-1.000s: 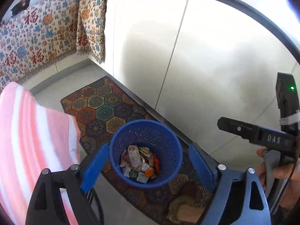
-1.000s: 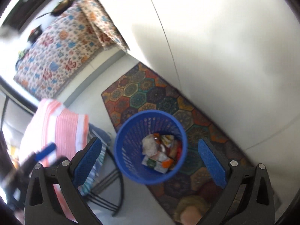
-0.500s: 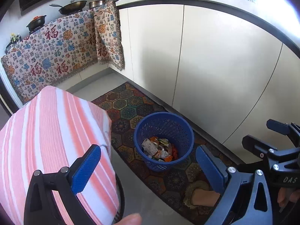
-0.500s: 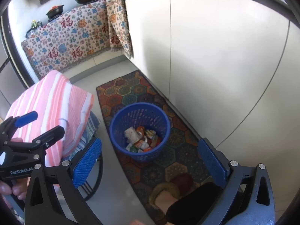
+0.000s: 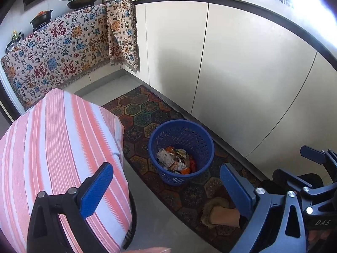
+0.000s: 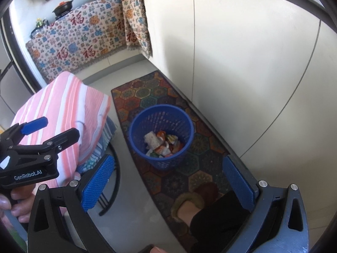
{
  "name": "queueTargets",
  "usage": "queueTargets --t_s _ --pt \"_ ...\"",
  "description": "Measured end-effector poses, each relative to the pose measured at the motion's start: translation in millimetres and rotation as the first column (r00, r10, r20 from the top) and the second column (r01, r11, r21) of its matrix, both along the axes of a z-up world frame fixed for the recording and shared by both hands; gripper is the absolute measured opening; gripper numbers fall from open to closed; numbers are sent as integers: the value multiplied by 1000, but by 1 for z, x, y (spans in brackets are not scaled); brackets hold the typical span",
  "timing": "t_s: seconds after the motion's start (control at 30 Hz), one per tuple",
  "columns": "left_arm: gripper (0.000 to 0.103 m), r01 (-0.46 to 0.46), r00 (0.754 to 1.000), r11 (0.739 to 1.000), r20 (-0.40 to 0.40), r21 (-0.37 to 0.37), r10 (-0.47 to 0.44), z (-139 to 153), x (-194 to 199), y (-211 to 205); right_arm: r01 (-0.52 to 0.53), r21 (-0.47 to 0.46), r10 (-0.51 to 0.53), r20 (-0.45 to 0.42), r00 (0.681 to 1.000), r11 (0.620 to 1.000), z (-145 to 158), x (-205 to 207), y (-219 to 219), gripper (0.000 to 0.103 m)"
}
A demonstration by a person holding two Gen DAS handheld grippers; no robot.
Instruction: Collect trash
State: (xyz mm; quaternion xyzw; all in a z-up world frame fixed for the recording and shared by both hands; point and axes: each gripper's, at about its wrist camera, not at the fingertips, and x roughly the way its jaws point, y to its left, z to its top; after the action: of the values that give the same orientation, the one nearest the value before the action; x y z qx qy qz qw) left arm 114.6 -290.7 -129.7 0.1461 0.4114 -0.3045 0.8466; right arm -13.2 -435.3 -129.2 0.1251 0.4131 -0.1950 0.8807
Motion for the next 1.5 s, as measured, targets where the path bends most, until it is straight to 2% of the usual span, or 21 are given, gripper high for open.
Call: queueTargets --t_s 1.5 --pt "103 11 1000 1000 -15 17 -11 -3 0 -10 -6 7 6 -8 1000 1000 1 -4 3 103"
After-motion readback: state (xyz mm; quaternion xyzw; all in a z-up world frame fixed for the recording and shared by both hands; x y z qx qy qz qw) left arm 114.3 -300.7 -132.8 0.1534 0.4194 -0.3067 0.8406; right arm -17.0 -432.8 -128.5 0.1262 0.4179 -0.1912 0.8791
